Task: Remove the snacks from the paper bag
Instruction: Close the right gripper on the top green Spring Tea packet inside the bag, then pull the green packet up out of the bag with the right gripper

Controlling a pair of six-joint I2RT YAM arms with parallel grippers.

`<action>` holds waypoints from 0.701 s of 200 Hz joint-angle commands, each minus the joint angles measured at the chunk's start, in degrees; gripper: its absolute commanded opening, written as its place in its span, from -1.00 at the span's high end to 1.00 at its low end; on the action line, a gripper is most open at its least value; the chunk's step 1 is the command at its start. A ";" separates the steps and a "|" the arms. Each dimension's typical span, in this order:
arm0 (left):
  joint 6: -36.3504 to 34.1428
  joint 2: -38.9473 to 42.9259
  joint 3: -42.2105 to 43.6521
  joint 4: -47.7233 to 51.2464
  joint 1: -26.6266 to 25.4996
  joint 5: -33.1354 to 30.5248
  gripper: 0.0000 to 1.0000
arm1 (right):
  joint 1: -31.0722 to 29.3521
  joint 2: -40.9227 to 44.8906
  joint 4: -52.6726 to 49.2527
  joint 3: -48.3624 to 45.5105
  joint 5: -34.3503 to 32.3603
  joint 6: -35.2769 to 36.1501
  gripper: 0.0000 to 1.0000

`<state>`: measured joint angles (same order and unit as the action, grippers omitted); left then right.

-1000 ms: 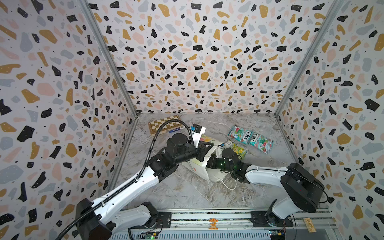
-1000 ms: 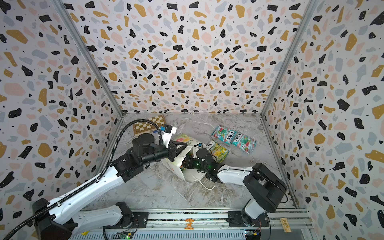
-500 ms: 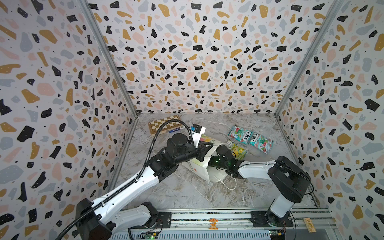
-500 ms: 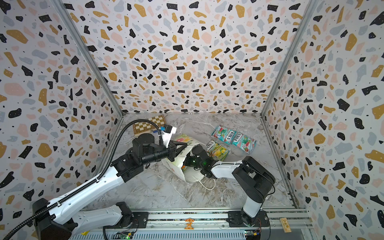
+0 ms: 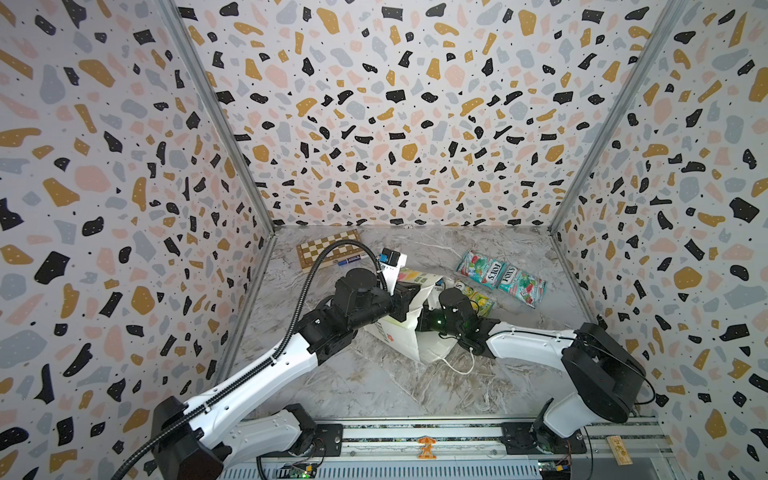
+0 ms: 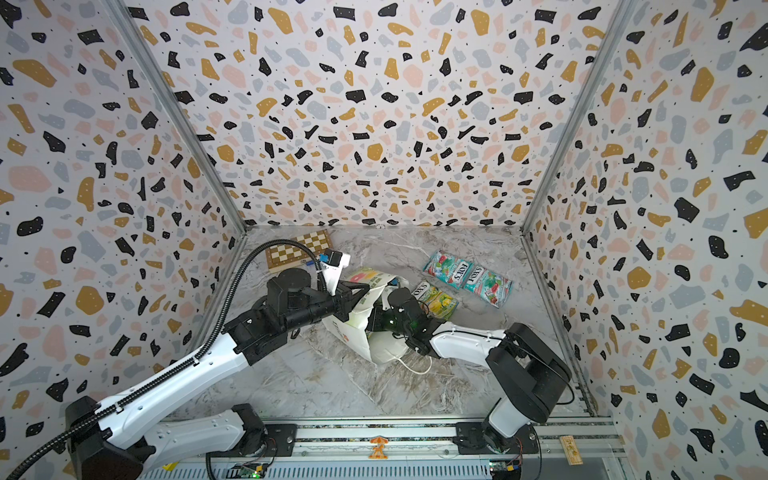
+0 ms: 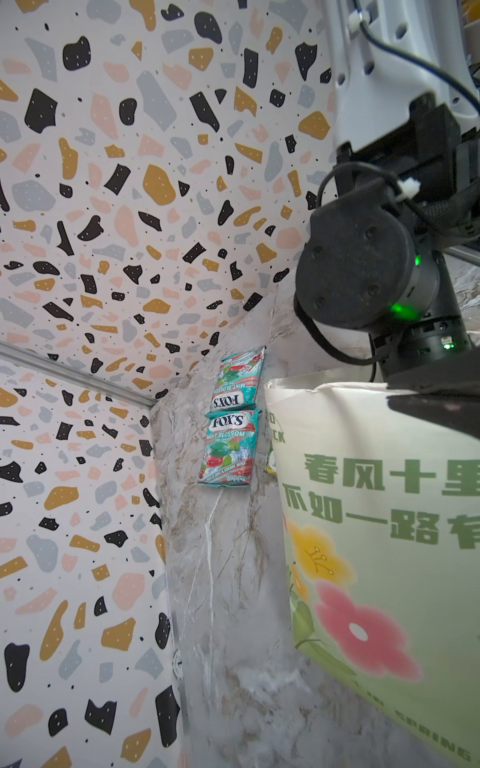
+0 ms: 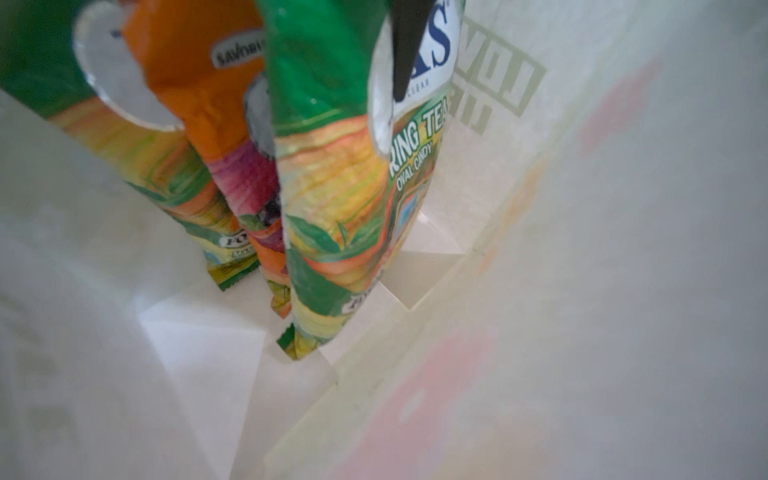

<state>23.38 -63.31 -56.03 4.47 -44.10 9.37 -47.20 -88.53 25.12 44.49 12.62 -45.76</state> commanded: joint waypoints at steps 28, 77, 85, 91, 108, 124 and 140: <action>-0.35 1.70 0.26 -0.74 -0.26 -3.73 1.00 | 0.27 8.76 -7.93 -0.90 -0.98 7.78 1.00; 0.08 1.70 0.65 -1.22 -0.29 -3.66 1.00 | 0.27 16.39 -17.03 -0.99 -3.74 15.04 1.00; 0.09 1.70 0.66 -1.14 -0.29 -3.78 1.00 | 0.27 17.63 -18.44 -0.82 -3.80 16.20 1.00; 0.10 1.72 0.66 -1.11 -0.29 -3.88 1.00 | 0.27 18.46 -19.52 -0.66 -3.79 17.04 1.00; 0.22 1.79 0.83 -1.24 -0.29 -3.96 1.00 | 0.27 21.29 -21.95 -0.46 -3.38 19.09 1.00; 0.44 1.79 0.83 -1.39 -0.33 -4.09 1.00 | 0.27 24.45 -24.44 -0.13 -3.61 21.09 1.00; 0.63 1.79 0.85 -1.47 -0.31 -4.09 1.00 | 0.27 27.65 -26.77 0.06 -4.01 23.67 1.00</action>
<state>23.53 -62.59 -55.83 5.13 -44.12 6.00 -47.09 -66.39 2.02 43.11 9.56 -27.86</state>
